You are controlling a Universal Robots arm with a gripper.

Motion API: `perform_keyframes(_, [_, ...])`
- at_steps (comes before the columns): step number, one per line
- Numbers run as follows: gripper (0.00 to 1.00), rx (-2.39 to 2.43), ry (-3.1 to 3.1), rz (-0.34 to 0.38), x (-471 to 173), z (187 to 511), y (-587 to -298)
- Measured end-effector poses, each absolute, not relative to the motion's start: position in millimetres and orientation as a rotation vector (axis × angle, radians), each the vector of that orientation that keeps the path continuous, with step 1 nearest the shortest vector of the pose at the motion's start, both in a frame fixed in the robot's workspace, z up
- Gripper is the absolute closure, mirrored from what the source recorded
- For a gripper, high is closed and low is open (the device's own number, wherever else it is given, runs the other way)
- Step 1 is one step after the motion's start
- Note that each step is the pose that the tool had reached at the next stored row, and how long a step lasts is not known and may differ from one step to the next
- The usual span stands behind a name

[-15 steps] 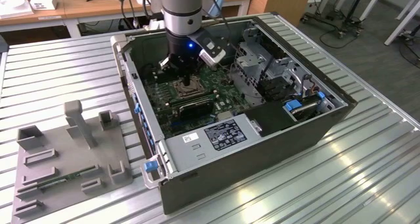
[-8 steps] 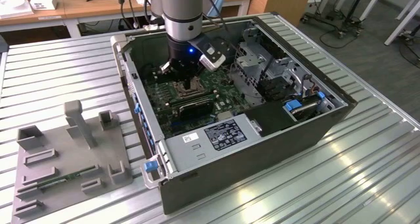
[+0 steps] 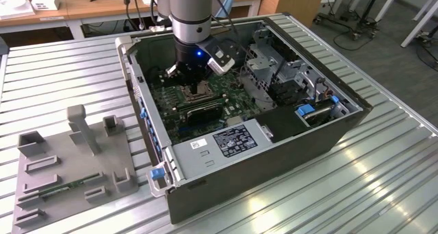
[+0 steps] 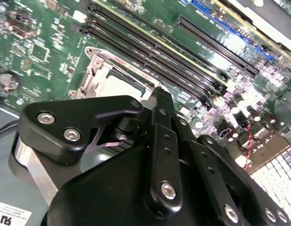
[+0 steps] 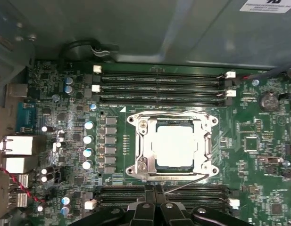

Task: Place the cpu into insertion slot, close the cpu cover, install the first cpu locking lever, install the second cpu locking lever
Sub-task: 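Install the second cpu locking lever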

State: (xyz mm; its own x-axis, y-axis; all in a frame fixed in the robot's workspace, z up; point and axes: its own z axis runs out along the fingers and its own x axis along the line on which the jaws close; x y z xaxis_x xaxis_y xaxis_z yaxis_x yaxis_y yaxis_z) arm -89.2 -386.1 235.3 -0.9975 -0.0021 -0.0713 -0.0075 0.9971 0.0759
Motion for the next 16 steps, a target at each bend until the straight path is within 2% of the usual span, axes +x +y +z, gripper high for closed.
perform_keyframes(16, [0.89, -0.007, 3.069, 0.112, -89.6, 219.8, -386.2])
